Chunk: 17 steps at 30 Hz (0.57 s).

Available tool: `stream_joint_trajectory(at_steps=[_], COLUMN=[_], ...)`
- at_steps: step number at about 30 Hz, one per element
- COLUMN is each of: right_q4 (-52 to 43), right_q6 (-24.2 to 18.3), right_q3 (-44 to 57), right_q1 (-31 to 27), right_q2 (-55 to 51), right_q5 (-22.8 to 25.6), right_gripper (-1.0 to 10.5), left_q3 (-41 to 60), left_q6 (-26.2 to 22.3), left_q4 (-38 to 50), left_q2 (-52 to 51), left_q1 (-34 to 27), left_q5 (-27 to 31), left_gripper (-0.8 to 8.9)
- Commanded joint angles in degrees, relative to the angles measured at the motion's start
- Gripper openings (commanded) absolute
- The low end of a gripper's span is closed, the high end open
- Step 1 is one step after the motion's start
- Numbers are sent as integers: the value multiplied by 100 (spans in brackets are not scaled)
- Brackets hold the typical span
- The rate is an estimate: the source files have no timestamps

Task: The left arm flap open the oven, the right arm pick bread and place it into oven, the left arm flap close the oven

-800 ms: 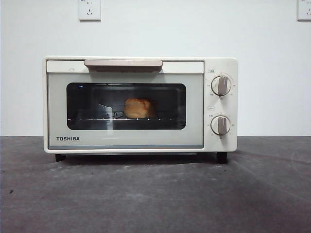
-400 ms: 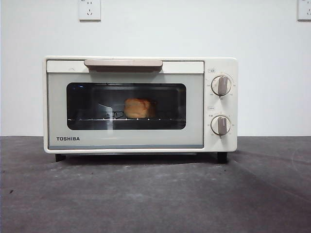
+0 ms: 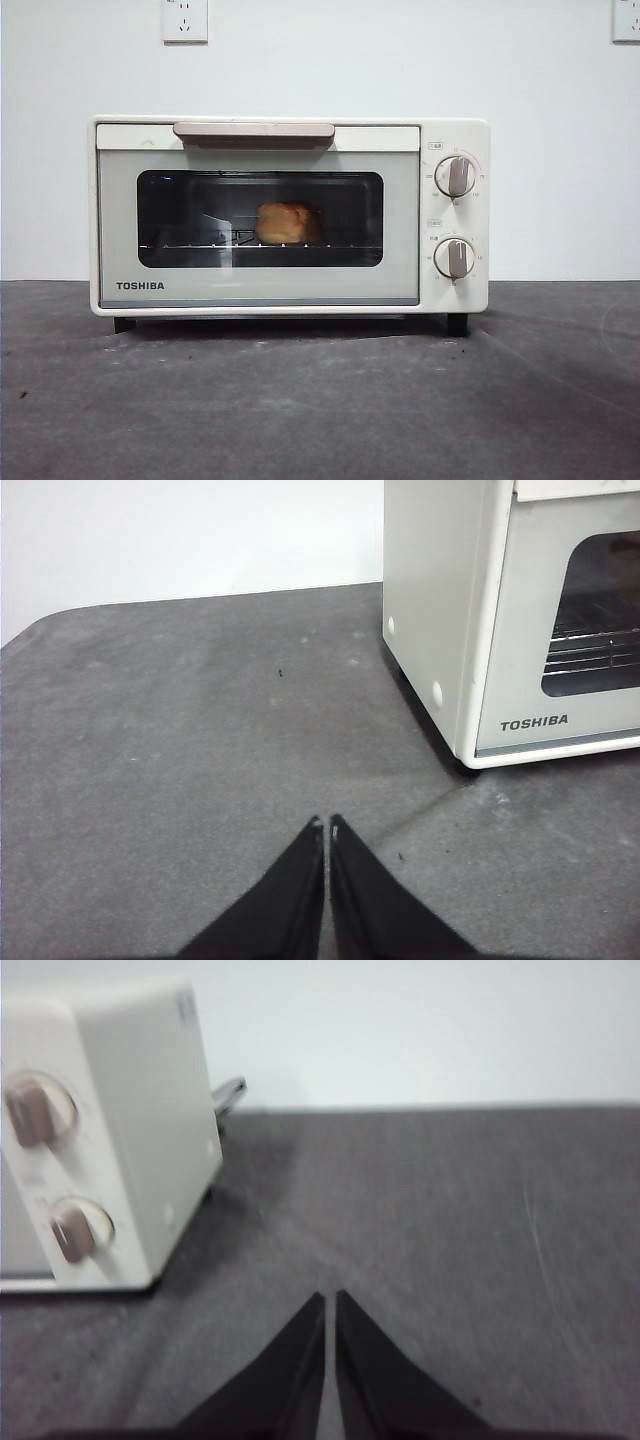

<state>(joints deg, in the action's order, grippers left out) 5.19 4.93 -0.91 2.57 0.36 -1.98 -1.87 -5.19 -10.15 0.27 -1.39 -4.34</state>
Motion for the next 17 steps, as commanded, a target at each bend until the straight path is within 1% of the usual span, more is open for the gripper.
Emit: stream_joint_trajectory(at_steps=[1,5,8,17], right_q4=[101,555,518,385], right_q6=[107,107,205,195], right_q3=[39,39,39,39], right_q1=[-7,-7,-7,-7], right_q2=[-15,-15,-15,-15], right_q5=[81,240,188,166], right_gripper=[14,14,14,14], left_q3=[118,118,118,118], left_q6=[7,7,7,7], left_q4=[-17,-17,-15,-17], left_q2=[-9,-9,-9,-9], left_q1=[-9,-9,-11,-9], left_q5=[9,9,9,9], left_gripper=[16,16,16,16])
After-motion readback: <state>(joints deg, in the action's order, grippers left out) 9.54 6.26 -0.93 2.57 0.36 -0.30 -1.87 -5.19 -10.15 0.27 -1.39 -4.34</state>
